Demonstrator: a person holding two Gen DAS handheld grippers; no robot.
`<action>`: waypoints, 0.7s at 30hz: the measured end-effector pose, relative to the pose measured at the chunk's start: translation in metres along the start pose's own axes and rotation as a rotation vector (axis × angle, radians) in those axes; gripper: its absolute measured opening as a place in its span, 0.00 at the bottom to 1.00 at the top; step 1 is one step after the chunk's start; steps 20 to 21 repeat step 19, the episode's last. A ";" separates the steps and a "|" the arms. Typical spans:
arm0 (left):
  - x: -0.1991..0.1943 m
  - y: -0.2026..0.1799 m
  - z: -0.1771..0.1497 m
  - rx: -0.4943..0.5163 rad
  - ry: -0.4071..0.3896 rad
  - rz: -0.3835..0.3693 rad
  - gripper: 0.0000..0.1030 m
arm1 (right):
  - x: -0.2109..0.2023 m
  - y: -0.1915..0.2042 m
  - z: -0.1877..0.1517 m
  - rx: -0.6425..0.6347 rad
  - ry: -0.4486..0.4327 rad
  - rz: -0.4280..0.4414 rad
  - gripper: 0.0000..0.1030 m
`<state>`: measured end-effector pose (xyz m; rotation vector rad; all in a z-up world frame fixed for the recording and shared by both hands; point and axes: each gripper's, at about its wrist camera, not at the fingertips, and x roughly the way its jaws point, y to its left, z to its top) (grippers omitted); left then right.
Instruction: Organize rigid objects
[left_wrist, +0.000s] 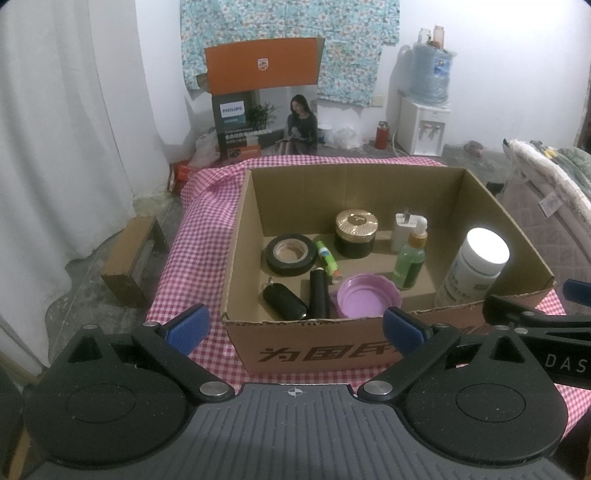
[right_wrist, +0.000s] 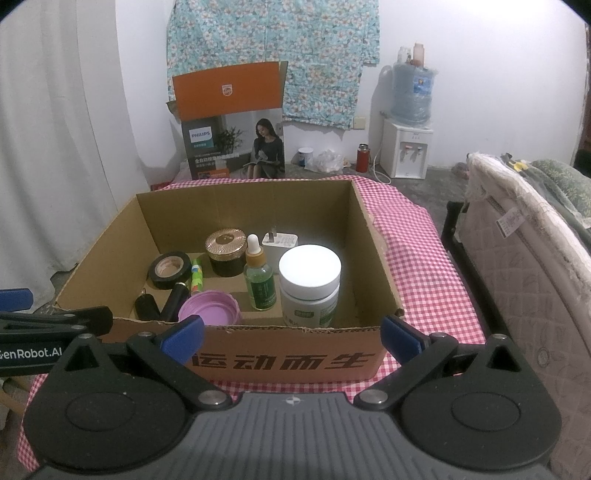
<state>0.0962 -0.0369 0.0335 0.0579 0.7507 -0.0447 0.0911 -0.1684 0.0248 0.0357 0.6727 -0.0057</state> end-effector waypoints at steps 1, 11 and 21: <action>0.000 0.000 0.000 0.000 0.000 0.000 0.98 | 0.000 0.000 0.000 0.001 0.000 0.000 1.00; 0.001 -0.001 -0.001 0.000 0.004 -0.003 0.98 | 0.001 0.000 -0.001 0.000 0.001 0.000 1.00; 0.001 -0.001 -0.003 -0.003 0.004 -0.003 0.98 | 0.001 -0.001 -0.002 0.002 0.003 0.001 1.00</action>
